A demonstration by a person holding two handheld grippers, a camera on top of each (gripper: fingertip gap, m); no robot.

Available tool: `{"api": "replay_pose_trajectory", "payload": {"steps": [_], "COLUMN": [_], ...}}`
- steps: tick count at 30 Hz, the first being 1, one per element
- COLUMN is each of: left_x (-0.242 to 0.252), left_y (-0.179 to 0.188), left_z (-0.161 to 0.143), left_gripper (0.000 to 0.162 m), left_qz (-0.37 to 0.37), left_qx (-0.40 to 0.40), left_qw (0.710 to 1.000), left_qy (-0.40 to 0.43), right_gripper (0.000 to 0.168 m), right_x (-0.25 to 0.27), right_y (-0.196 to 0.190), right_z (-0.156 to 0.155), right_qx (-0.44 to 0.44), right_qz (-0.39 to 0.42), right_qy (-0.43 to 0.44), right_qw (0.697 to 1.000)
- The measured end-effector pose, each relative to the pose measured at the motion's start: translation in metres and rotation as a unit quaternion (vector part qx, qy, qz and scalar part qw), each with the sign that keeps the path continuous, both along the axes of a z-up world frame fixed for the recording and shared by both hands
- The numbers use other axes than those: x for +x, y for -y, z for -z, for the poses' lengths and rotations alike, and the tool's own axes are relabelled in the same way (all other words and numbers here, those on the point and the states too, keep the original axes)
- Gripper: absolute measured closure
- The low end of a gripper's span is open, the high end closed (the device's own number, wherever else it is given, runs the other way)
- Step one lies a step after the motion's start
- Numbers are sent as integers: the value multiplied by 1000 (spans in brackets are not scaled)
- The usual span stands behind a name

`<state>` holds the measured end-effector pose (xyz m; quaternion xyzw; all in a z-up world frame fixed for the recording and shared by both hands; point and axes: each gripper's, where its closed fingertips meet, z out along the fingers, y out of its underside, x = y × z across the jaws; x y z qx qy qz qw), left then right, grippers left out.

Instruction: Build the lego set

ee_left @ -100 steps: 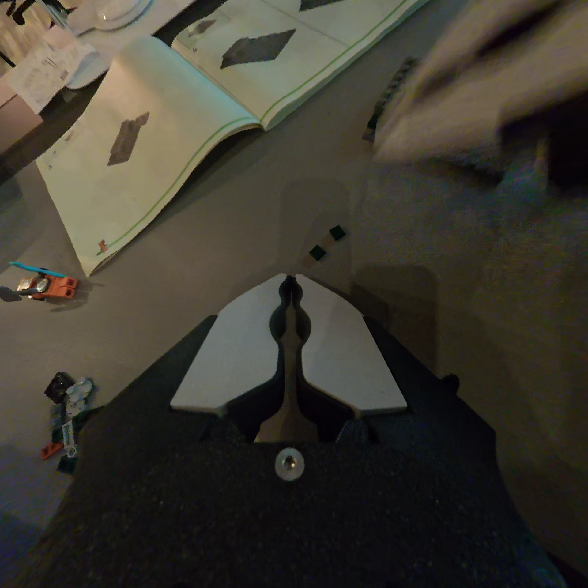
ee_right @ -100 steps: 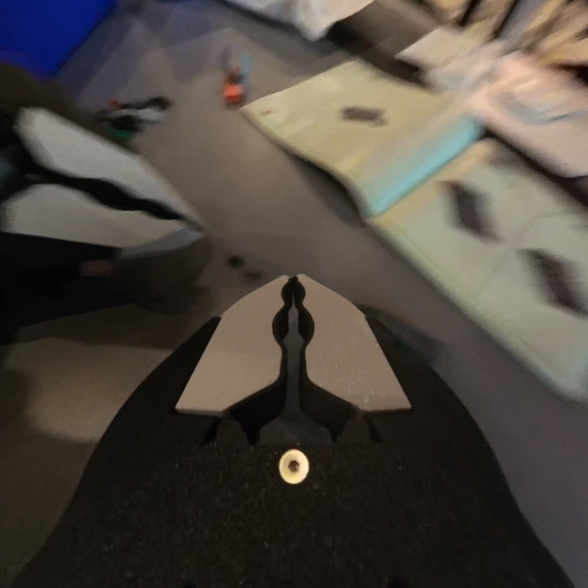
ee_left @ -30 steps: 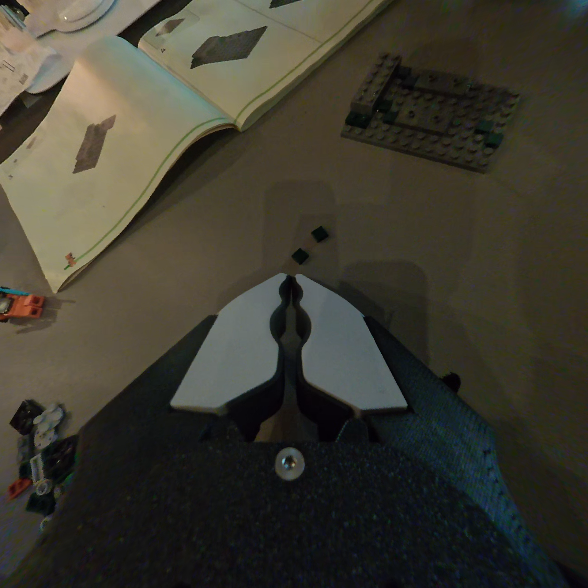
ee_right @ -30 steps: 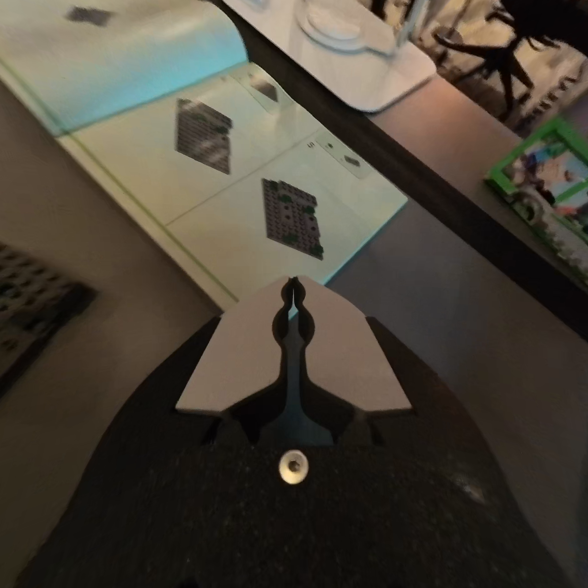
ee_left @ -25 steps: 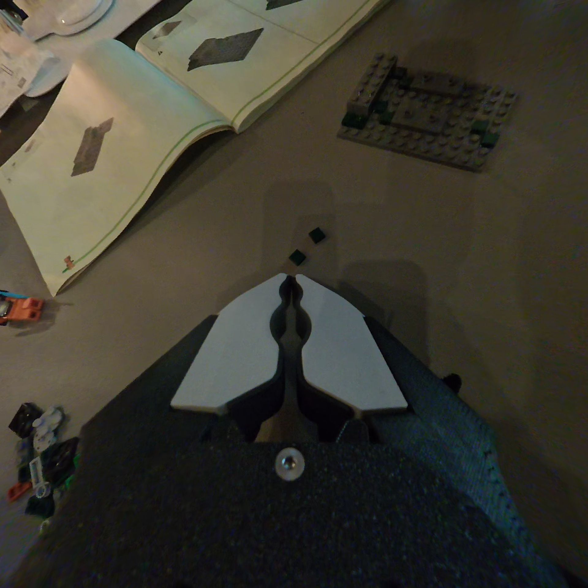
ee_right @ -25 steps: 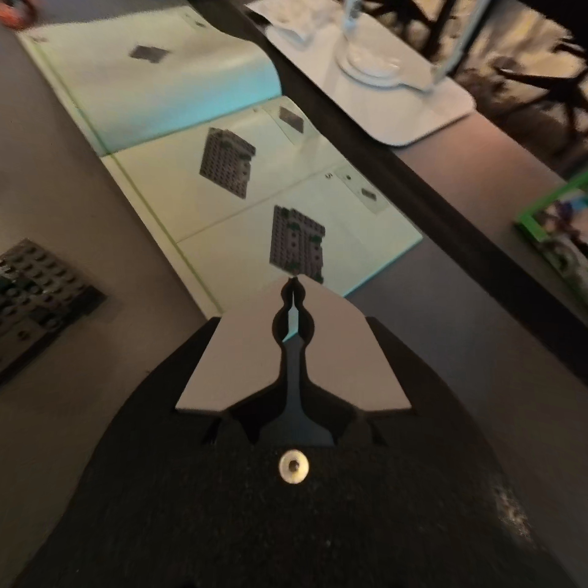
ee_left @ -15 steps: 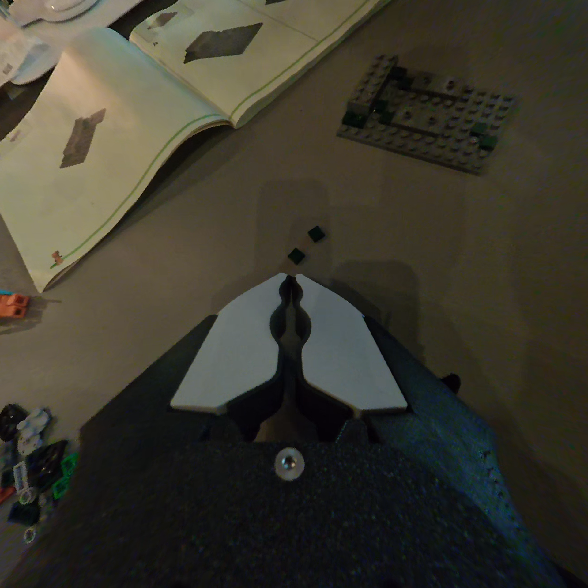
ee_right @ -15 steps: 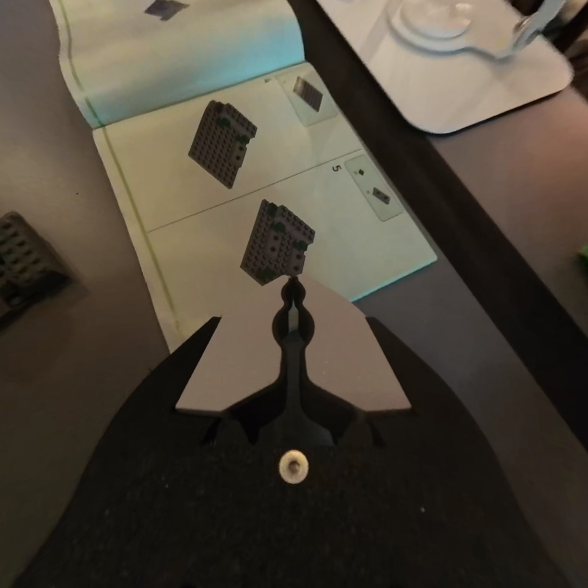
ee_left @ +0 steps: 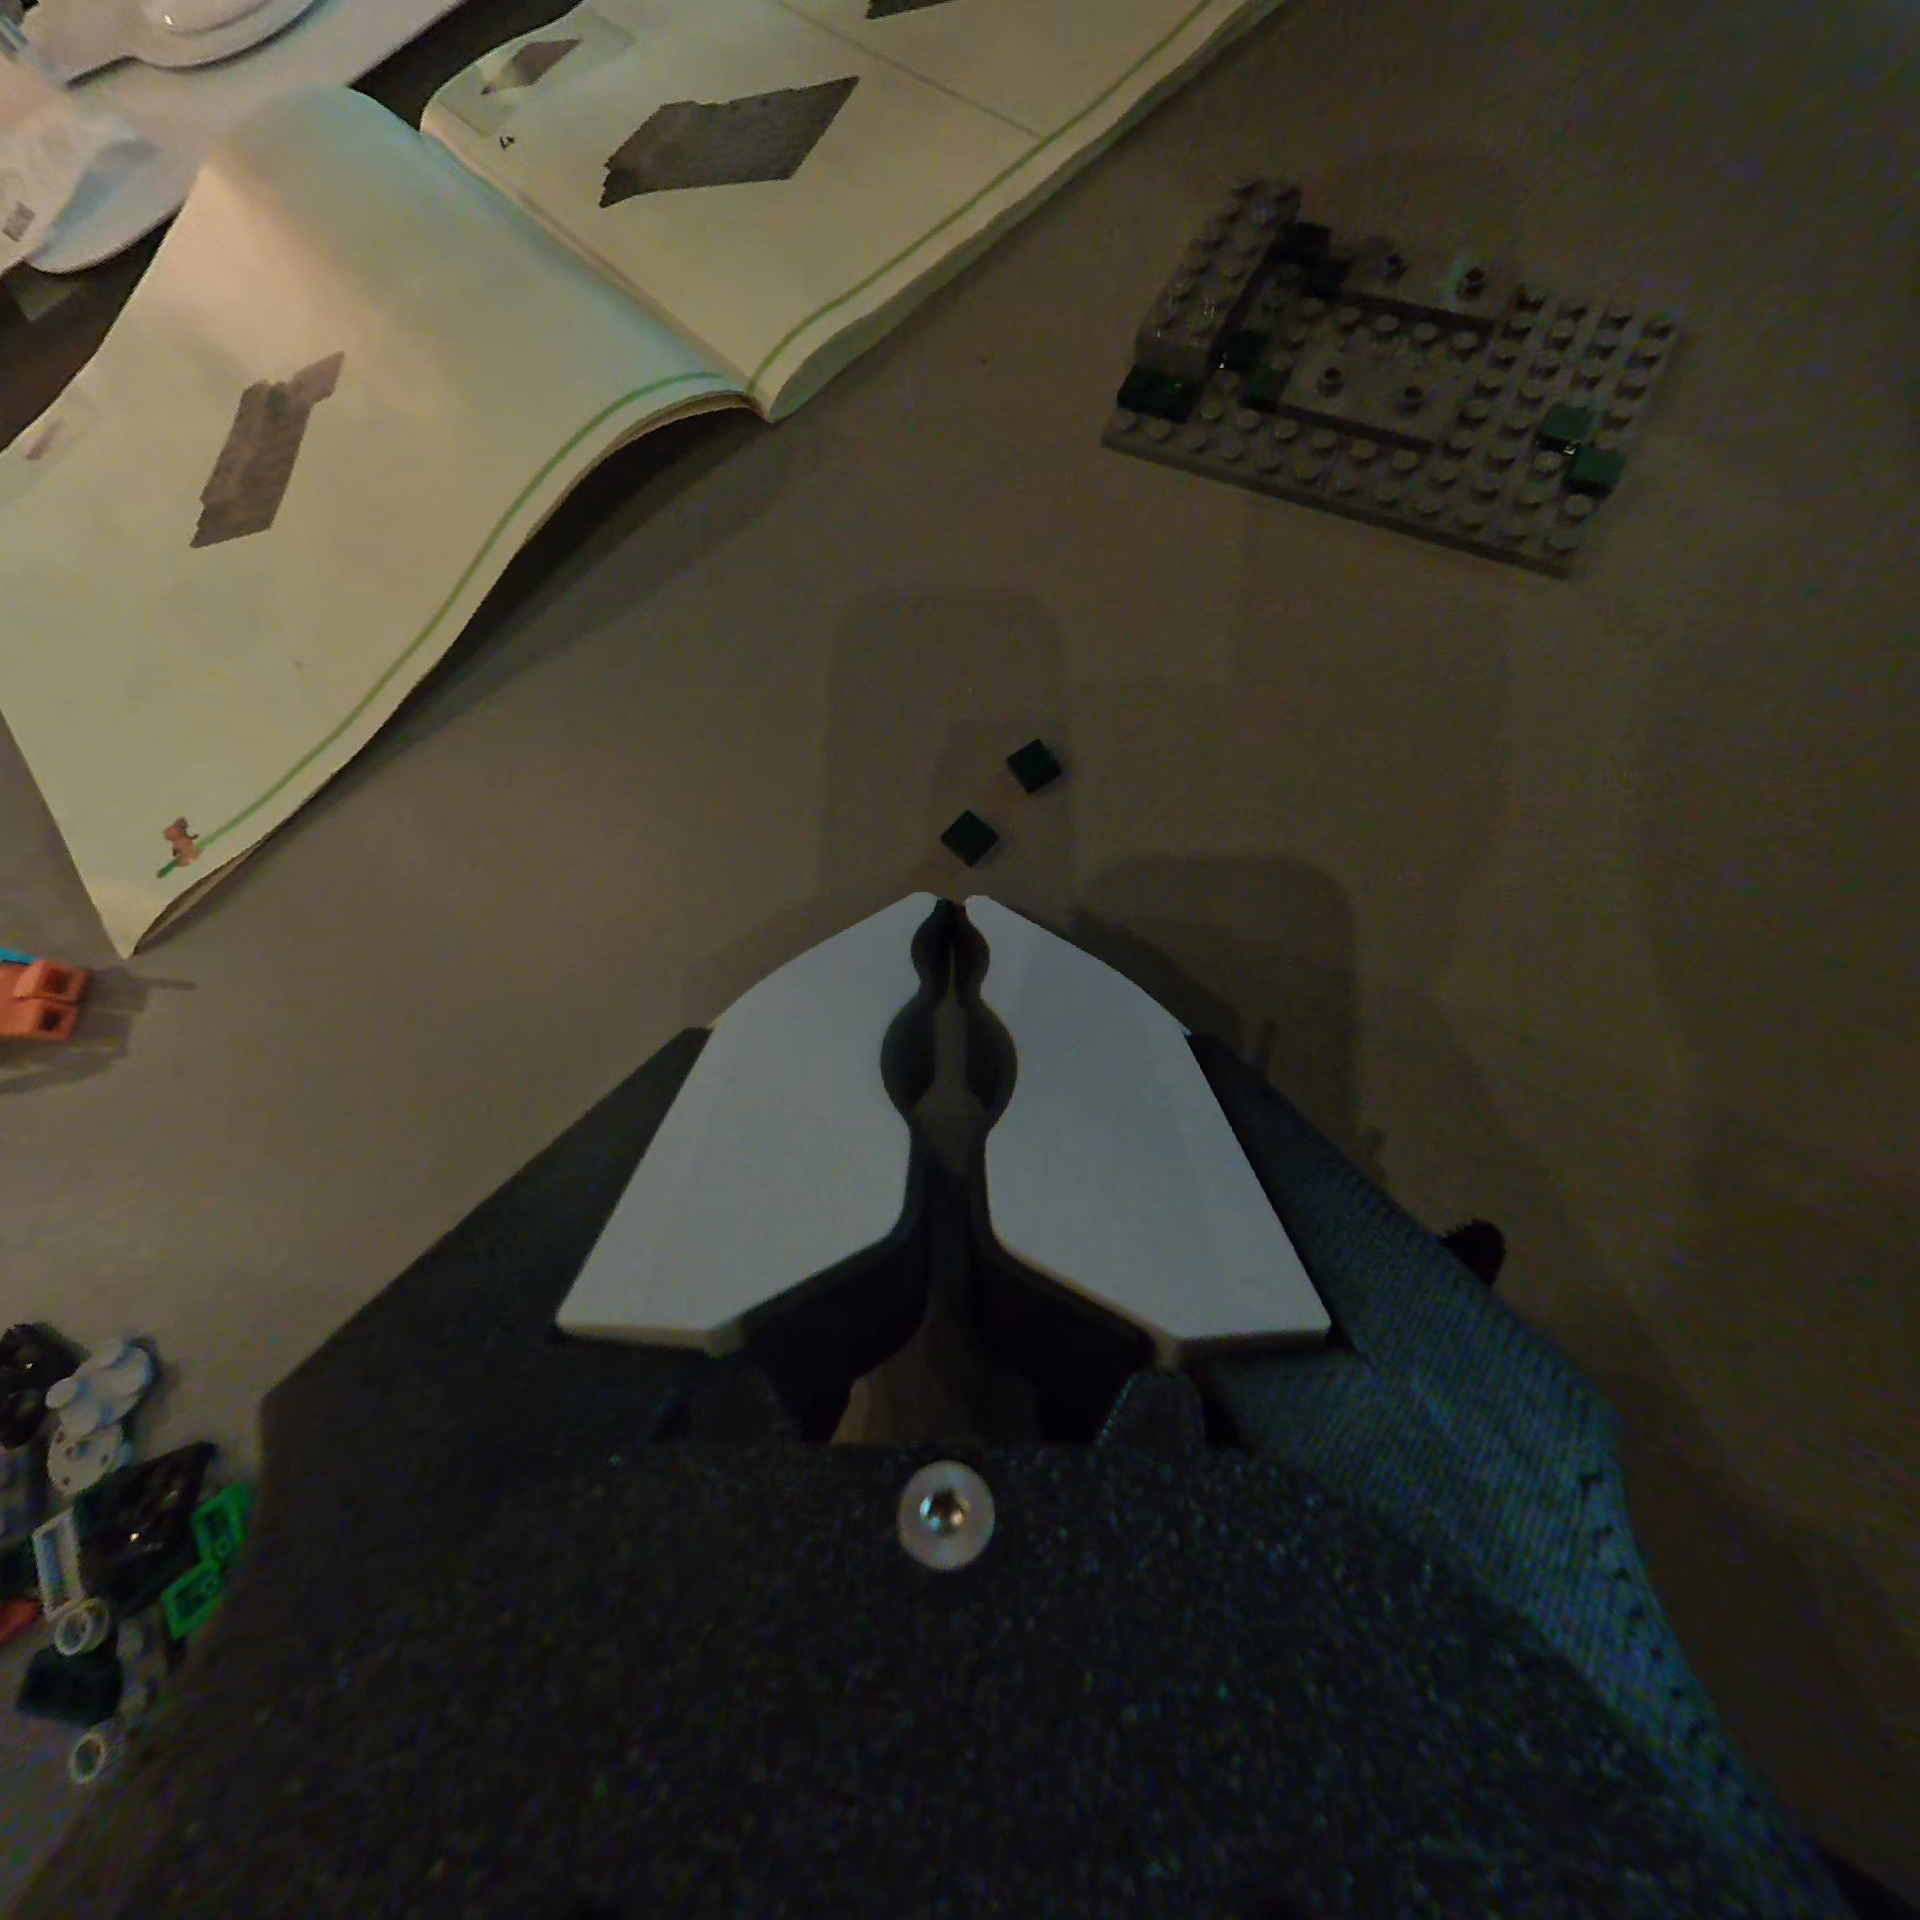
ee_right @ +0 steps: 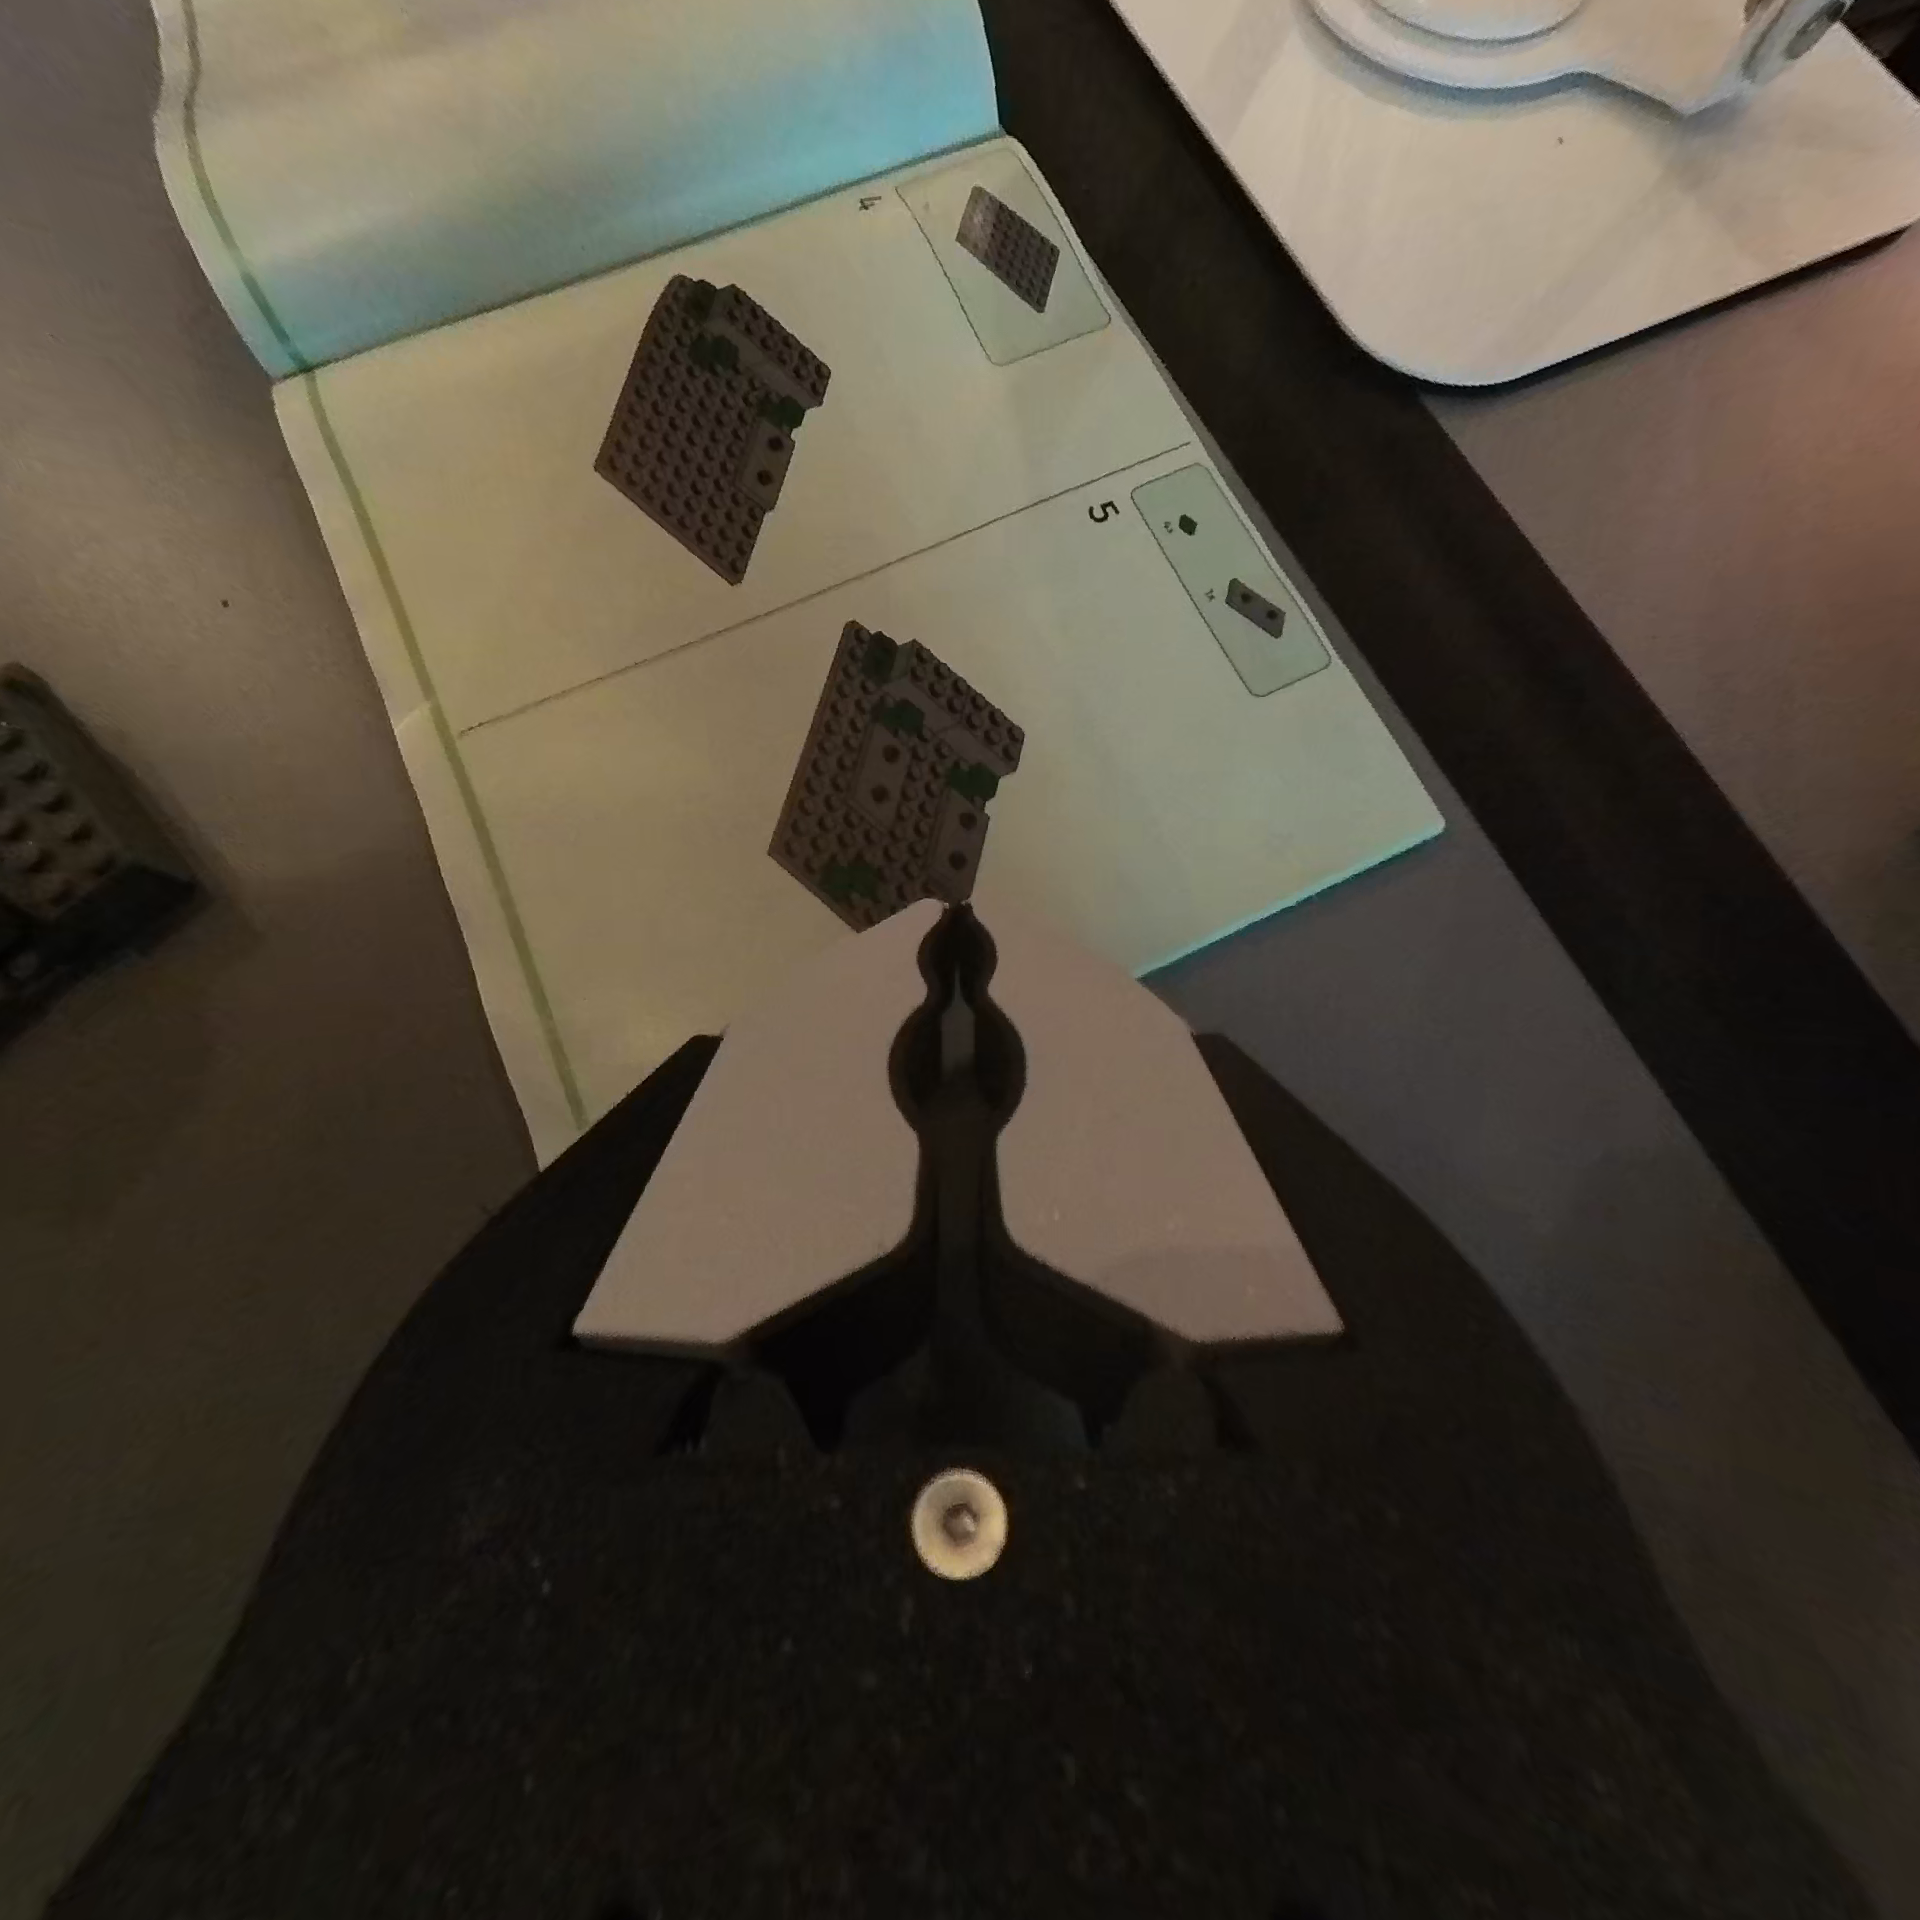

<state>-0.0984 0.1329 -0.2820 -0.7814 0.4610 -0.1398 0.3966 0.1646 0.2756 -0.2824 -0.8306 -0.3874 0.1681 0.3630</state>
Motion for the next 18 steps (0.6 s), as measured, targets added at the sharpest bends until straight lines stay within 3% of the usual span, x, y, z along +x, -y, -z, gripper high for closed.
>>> {"api": "replay_pose_trajectory", "payload": {"steps": [1, 18], "left_x": [0, 1], "left_y": [0, 0], "left_z": [0, 1], "left_gripper": [162, 162], "left_qz": [0, 4], "left_qx": [0, 0], "left_qw": [1000, 1000], "left_qy": [0, 1], "right_gripper": [168, 168], "right_x": [0, 5], "right_y": [0, 3], "right_z": [0, -1], "right_qx": [-1, -14], "right_qz": [0, -3], "right_qy": [-1, -18], "right_qw": [1000, 1000]}}
